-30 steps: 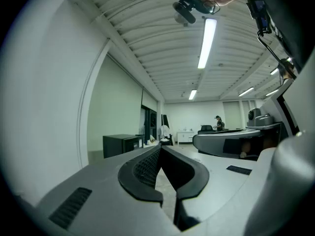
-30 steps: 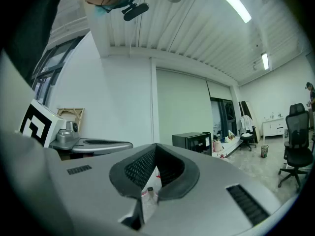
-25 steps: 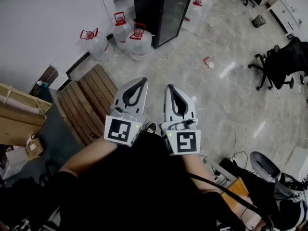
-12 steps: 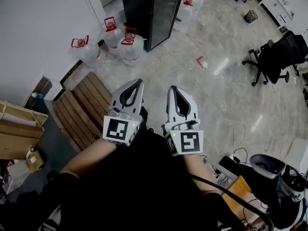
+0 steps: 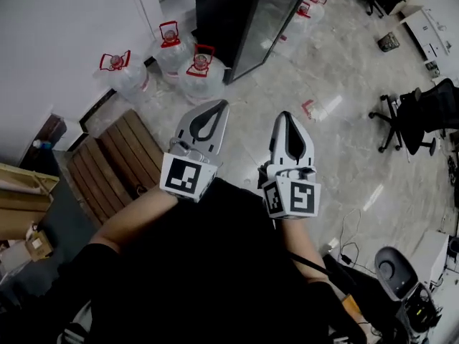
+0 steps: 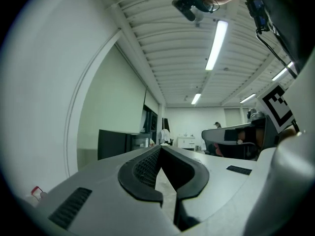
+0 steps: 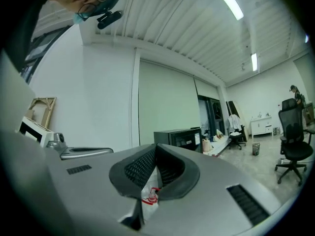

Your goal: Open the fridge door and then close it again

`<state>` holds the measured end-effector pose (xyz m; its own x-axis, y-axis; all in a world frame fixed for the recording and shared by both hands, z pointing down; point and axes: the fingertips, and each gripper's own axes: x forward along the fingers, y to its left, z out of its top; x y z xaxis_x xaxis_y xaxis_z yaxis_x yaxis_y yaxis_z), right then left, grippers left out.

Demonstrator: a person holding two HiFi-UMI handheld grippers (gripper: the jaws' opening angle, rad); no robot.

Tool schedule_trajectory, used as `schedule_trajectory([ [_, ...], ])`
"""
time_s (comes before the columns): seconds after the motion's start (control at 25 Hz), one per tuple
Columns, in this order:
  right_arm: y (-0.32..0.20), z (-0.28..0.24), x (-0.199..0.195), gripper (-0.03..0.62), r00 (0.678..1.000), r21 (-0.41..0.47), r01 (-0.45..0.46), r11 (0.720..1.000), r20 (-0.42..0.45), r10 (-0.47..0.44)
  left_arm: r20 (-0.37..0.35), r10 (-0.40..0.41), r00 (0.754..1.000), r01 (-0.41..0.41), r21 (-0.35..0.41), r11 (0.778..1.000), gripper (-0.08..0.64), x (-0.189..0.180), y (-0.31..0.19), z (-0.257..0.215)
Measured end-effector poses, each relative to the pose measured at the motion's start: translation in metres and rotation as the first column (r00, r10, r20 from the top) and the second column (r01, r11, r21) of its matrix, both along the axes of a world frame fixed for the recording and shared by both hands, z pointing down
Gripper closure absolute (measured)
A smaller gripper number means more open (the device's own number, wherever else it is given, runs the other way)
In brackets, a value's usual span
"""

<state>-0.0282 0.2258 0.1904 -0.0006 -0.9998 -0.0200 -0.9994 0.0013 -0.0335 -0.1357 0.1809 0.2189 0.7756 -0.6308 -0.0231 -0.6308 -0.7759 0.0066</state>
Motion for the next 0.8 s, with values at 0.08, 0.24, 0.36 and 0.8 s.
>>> schedule_trajectory([
  [0.08, -0.025, 0.002, -0.005, 0.577, 1.000, -0.035, 0.017, 0.999, 0.007, -0.016, -0.017, -0.002, 1.000, 0.002, -0.001, 1.000, 0.554, -0.002, -0.022, -0.006],
  [0.24, -0.076, 0.011, 0.000, 0.577, 0.999, -0.076, -0.007, 0.997, 0.041, 0.010, 0.006, -0.021, 1.000, 0.021, -0.052, 0.998, 0.554, -0.003, -0.072, -0.003],
  [0.36, -0.095, 0.021, -0.004, 0.577, 1.000, -0.101, 0.018, 0.995, 0.018, -0.016, 0.009, -0.041, 0.999, 0.041, -0.062, 0.997, 0.554, -0.001, -0.094, 0.007],
  [0.8, -0.176, 0.034, 0.042, 0.577, 0.995, -0.100, 0.099, 0.990, 0.032, -0.096, 0.055, -0.063, 0.997, 0.068, -0.096, 0.993, 0.554, 0.062, -0.160, 0.021],
])
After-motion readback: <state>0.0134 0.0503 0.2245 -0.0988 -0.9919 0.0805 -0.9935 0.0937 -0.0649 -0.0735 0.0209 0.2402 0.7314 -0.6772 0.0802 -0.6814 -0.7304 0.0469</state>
